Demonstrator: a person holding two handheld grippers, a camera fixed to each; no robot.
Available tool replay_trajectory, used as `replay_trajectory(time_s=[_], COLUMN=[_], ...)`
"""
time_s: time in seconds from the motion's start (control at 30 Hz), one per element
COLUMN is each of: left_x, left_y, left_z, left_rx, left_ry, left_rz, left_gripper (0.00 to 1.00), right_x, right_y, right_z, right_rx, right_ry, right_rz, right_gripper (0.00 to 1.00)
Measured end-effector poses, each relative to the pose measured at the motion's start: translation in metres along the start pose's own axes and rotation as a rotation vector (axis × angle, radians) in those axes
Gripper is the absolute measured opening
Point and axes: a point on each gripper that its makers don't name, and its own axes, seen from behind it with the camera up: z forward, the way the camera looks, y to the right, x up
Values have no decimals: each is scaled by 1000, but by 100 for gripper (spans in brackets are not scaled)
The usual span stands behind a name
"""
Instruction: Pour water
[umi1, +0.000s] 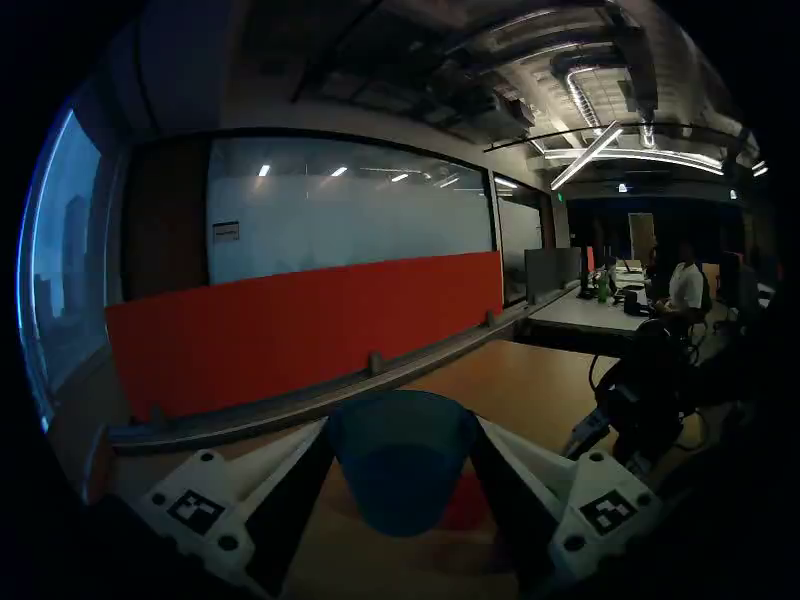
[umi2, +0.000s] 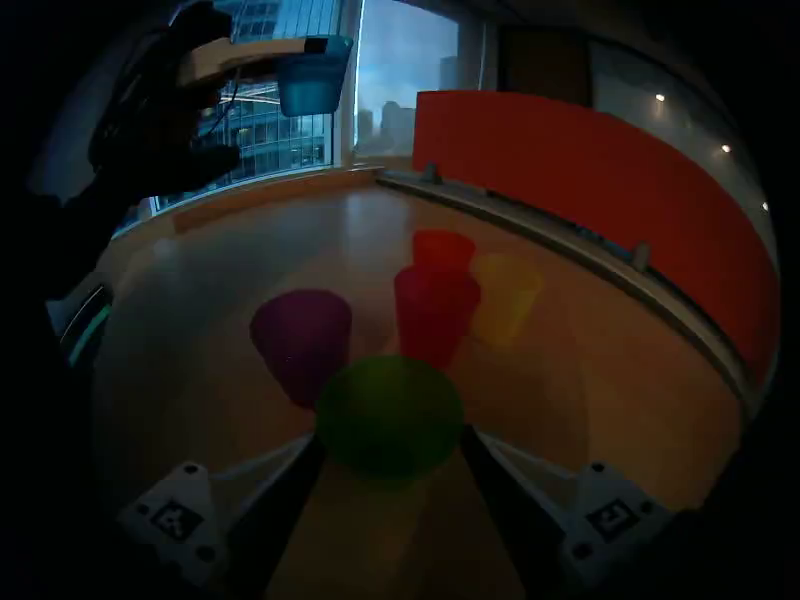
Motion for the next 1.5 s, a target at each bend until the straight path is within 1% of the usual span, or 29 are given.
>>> replay_trajectory(time_s=[0.37, 0.5, 0.7, 0.8, 1.0, 1.2, 1.4, 1.5], left_x=[-4, -3, -3, -4, -1, 1, 3, 4], left_y=[-2, -3, -5, -5, -1, 3, 7, 8], left_z=[-1, -2, -4, -5, -7, -8, -9, -9], left_rx=[3, 5, 8, 12, 6, 7, 2, 0], left_ry=[-5, -4, -4, -6, -3, -1, 11, 14], left_rz=[-9, -11, -11, -12, -15, -17, -40, -50], left_gripper=[88, 88, 88, 88, 88, 88, 88, 88], right_x=[7, 7, 11, 17, 33, 56, 85, 96], right_y=[-2, -4, -5, -4, -4, -8, -6, -4], right_z=[9, 10, 6, 1, -13, -32, -49, -56], right_rx=[10, 14, 17, 9, -4, -6, -17, -26], right_ry=[22, 29, 44, 58, 96, 154, 227, 257], right_rz=[2, 2, 7, 8, 6, 17, 27, 23], right_gripper=[99, 92, 91, 91, 91, 92, 91, 91])
